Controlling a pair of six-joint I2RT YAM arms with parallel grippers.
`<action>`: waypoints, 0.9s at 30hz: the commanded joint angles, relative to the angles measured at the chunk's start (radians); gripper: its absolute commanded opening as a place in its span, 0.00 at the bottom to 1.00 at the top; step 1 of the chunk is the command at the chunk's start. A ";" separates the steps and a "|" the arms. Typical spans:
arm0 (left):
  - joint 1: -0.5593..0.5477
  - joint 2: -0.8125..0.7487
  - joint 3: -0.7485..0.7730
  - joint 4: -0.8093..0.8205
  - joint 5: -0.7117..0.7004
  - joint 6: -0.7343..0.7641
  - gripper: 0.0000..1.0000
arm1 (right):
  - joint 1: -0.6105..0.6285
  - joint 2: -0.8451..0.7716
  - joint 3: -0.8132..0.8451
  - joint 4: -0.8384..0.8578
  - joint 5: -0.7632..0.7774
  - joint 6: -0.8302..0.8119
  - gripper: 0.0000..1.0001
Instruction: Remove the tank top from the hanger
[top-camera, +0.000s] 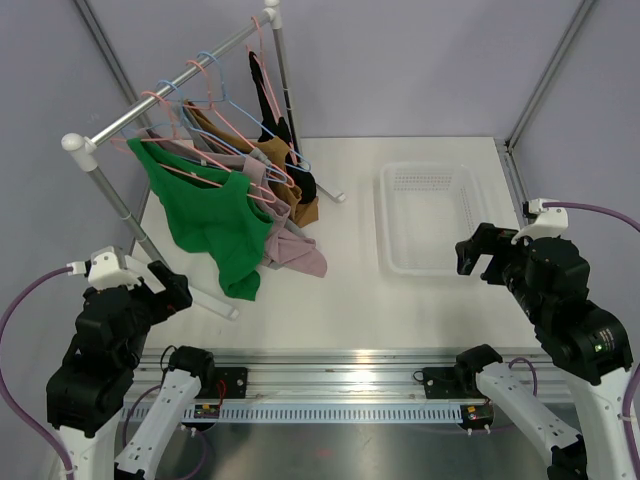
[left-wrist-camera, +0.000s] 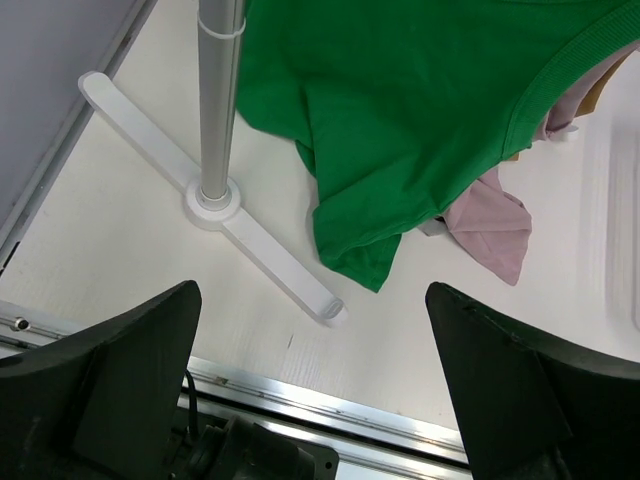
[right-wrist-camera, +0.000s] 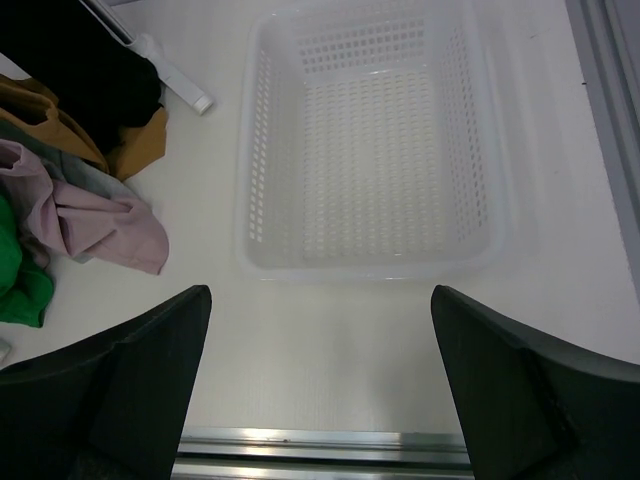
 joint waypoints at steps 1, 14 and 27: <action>-0.003 0.022 0.013 0.053 0.041 -0.021 0.99 | 0.008 -0.001 -0.009 0.033 -0.045 0.015 1.00; -0.003 0.231 0.115 0.272 0.443 -0.096 0.99 | 0.008 0.011 -0.049 0.110 -0.206 0.046 1.00; -0.071 0.584 0.330 0.472 0.066 -0.218 0.96 | 0.008 0.020 -0.081 0.182 -0.298 0.088 1.00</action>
